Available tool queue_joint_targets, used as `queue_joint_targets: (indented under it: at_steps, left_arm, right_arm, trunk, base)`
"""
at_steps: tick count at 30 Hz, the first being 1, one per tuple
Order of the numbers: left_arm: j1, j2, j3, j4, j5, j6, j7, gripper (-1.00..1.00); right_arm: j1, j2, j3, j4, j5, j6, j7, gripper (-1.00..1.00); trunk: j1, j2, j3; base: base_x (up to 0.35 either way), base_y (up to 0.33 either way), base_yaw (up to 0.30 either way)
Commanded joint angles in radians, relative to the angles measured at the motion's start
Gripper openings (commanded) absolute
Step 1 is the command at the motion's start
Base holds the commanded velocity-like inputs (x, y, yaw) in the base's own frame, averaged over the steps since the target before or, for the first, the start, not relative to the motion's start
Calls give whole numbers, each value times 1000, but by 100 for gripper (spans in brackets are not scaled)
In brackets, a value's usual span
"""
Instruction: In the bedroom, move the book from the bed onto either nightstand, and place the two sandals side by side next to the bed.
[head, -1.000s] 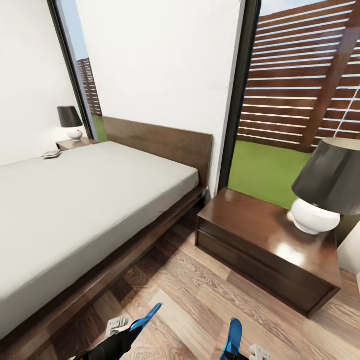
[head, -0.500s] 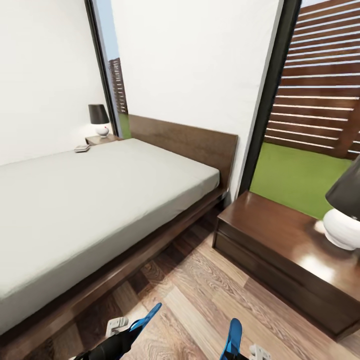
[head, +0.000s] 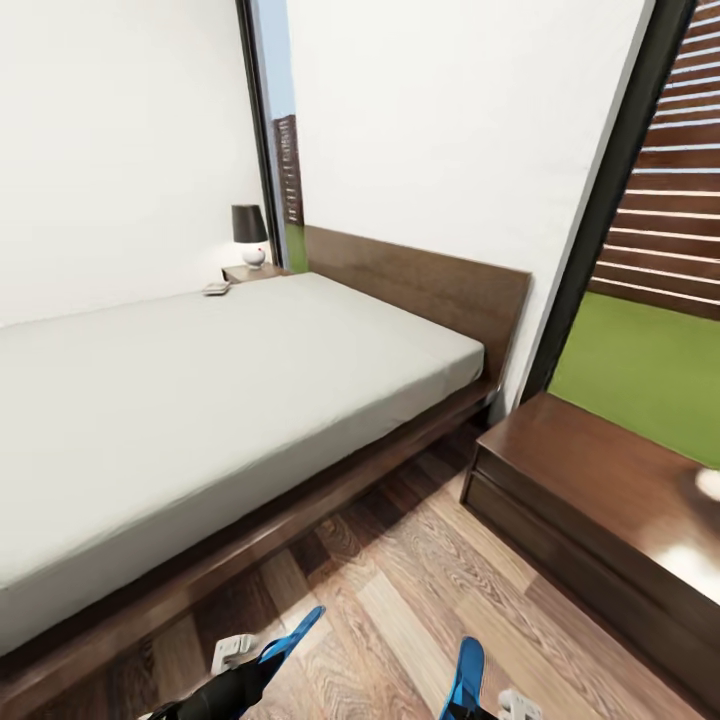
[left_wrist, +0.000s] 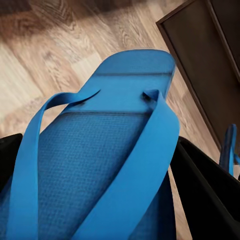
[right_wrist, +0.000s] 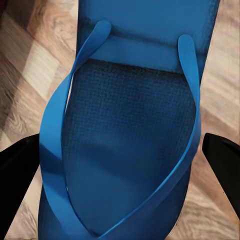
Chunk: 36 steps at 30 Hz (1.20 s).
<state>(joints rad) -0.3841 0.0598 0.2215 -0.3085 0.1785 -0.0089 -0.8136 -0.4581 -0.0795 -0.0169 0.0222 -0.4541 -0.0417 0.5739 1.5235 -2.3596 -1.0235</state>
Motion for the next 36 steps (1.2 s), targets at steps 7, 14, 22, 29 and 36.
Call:
queue_joint_targets:
  at_steps: [7,14,22,29,36]
  left_arm:
    - [-1,0,1,2,3,-2,-2,-100]
    - [-1,0,1,2,3,-2,-2,-100]
    - [-1,0,1,2,3,-2,-2,-100]
    - [-1,0,1,2,3,-2,-2,-100]
    - [-1,0,1,2,3,-2,-2,-100]
  right_arm:
    - [-1,0,-2,2,0,-4,5,-100]
    - [-1,0,-2,2,0,-4,5,-100]
    - [-1,0,-2,2,0,-4,4,-100]
    - [-1,0,-2,2,0,-4,4,-100]
    - [-1,1,-2,2,0,-4,4,-100]
  trunk:
    - [0,0,-3]
    - [0,0,-6]
    - [0,0,-9]
    - [0,0,-12]
    - [0,0,-14]
  base:
    - [0,0,278]
    - [0,0,278]
    - [0,0,278]
    - [0,0,278]
    - [0,0,278]
